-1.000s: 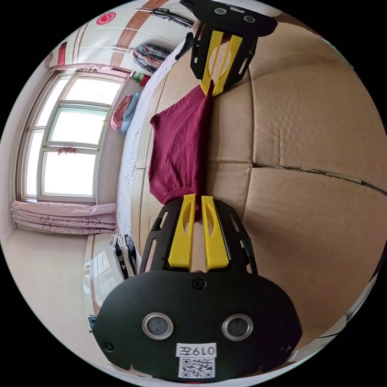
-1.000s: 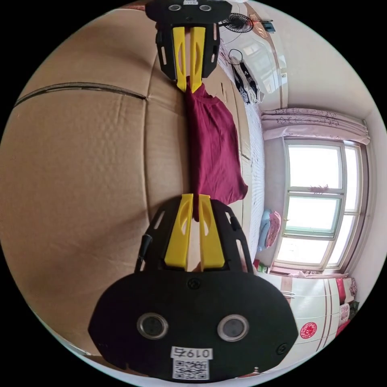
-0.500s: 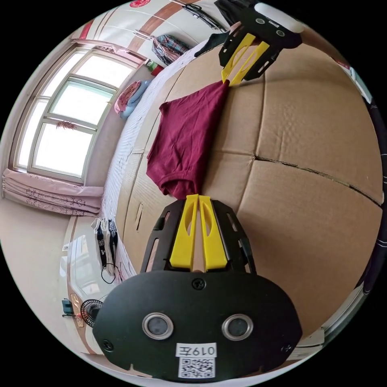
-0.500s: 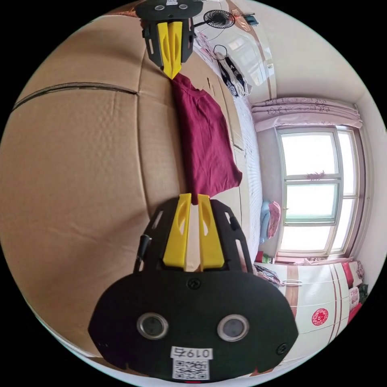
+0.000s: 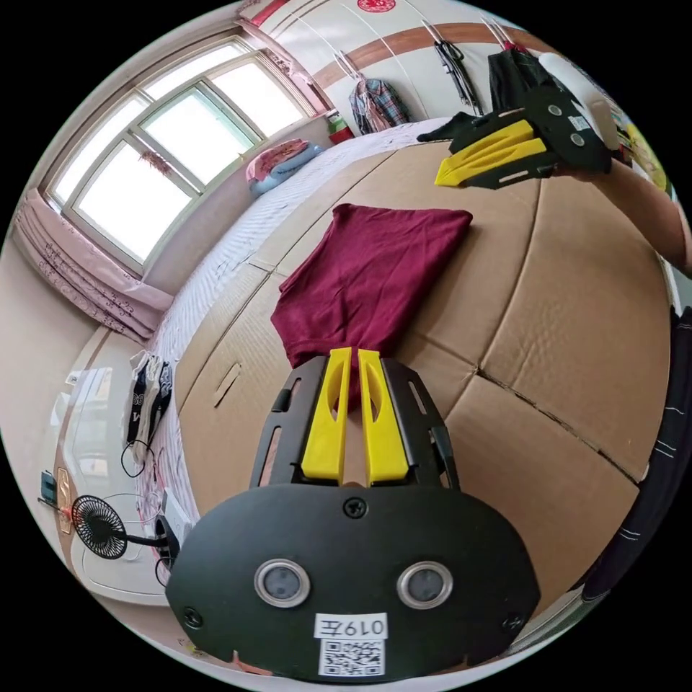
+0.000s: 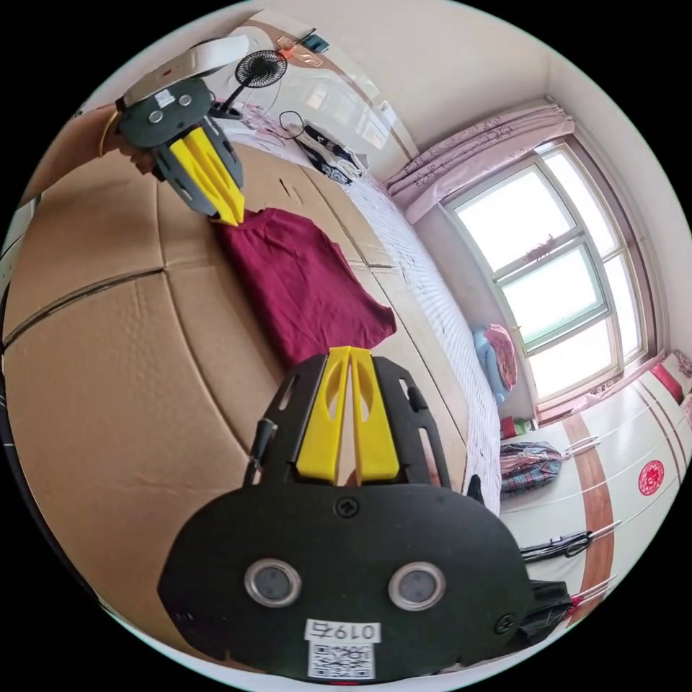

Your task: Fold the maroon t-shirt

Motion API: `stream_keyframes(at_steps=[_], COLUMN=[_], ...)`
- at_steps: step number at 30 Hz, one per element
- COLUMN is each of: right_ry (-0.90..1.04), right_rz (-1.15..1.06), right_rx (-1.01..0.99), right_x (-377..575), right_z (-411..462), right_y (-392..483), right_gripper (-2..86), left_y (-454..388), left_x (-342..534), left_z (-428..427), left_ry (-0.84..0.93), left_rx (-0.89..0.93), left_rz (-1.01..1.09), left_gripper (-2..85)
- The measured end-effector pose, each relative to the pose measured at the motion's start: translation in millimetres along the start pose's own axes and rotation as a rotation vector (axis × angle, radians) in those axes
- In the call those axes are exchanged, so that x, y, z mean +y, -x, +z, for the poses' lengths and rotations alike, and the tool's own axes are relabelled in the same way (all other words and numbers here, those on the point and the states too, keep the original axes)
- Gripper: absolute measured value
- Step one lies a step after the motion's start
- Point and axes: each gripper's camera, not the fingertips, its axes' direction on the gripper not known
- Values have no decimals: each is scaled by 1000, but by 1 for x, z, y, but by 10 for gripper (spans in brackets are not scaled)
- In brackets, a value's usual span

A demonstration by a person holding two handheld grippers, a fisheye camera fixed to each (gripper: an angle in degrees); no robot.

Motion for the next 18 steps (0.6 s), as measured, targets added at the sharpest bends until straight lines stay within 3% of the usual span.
stream_keyframes(at_steps=[4, 7, 12, 14, 18], right_ry=[-3, 2, -14, -2, 8], right_rz=[62, 152, 387, 417, 408], right_rx=[-32, -79, -378, -474, -470], right_x=[8, 5, 1, -1, -7], right_z=[-8, -6, 1, 3, -5], right_y=[-2, -19, -75, -90, -93], right_gripper=[-5, -1, 47, 54, 22], left_y=[47, 112, 220, 238, 266], left_x=[13, 17, 40, 42, 45], left_z=[-12, -1, 53, 64, 82], left_ry=[-84, -68, -80, -64, 12], left_rx=[-16, 74, 554, 573, 589], left_rz=[-159, -391, -739, -767, -799], left_gripper=[20, 29, 53, 50, 27])
